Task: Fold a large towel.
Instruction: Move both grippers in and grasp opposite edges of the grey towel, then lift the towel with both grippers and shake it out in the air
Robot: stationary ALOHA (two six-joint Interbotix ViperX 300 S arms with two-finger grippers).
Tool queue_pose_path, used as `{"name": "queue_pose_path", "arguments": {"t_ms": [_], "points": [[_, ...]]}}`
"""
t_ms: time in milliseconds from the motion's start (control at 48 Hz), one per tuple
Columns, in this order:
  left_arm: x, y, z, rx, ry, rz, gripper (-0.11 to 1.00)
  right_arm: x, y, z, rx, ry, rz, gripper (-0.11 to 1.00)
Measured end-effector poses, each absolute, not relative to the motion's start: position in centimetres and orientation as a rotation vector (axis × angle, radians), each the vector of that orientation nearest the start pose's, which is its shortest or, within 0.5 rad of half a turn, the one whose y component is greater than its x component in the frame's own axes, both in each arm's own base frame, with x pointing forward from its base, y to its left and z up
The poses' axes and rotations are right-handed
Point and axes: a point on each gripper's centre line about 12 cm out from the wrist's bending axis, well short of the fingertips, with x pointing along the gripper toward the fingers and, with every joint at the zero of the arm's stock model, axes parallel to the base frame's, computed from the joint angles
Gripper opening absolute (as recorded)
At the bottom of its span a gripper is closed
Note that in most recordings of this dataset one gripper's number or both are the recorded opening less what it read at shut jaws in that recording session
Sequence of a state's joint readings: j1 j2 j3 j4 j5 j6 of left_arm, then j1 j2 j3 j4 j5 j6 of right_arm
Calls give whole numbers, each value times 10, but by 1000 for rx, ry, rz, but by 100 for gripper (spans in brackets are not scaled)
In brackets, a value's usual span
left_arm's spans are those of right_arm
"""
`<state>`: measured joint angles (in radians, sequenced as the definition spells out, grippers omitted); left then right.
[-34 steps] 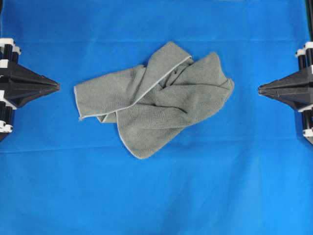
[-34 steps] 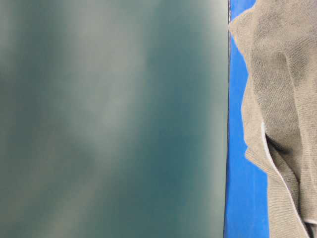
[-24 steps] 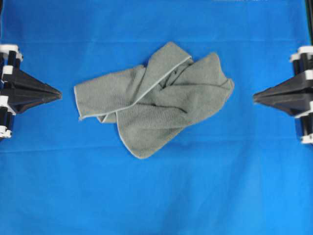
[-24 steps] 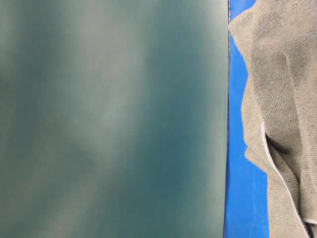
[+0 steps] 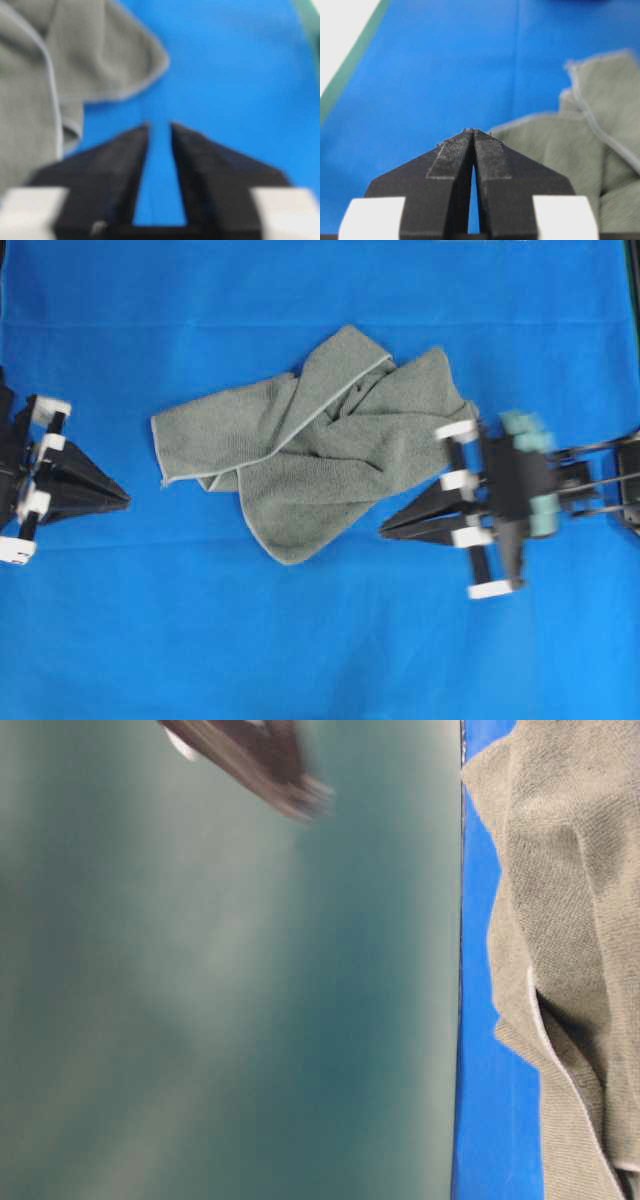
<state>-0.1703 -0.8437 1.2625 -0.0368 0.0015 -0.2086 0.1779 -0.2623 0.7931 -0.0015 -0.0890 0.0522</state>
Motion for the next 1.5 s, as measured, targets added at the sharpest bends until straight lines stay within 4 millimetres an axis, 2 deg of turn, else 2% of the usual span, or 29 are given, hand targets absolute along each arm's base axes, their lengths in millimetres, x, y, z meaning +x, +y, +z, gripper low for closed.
{"name": "queue_pose_path", "arguments": {"t_ms": [63,146,271,313,354,563,792,980,1084,1146,1271,1313,1396,1501], "points": [[195,-34,189,-210,488,-107,50,352,63,216,15,508,159,3],[198,-34,176,-204,546,-99,71,369,66,196,20,583,152,21],[203,-35,152,-187,659,-84,73,389,70,166,26,657,143,55],[205,-34,145,-179,689,-77,73,393,71,156,24,680,142,63],[207,-32,138,-179,713,-62,74,397,72,150,23,694,142,65],[226,-21,112,-164,754,-7,74,406,73,117,19,756,135,62],[249,-10,90,-51,817,-2,75,411,65,95,25,760,115,62],[254,10,77,-12,853,41,75,414,63,90,31,744,110,61],[255,16,76,-9,859,56,71,414,63,91,30,742,111,53],[254,17,75,-5,883,56,61,414,63,91,31,742,110,39],[254,20,75,-15,927,65,28,414,63,91,29,742,112,3],[254,21,75,-18,942,69,17,414,63,91,27,742,113,0],[255,22,76,-16,955,69,2,413,65,90,26,744,115,0],[254,22,79,-18,968,69,1,413,69,90,21,744,126,1]]}}
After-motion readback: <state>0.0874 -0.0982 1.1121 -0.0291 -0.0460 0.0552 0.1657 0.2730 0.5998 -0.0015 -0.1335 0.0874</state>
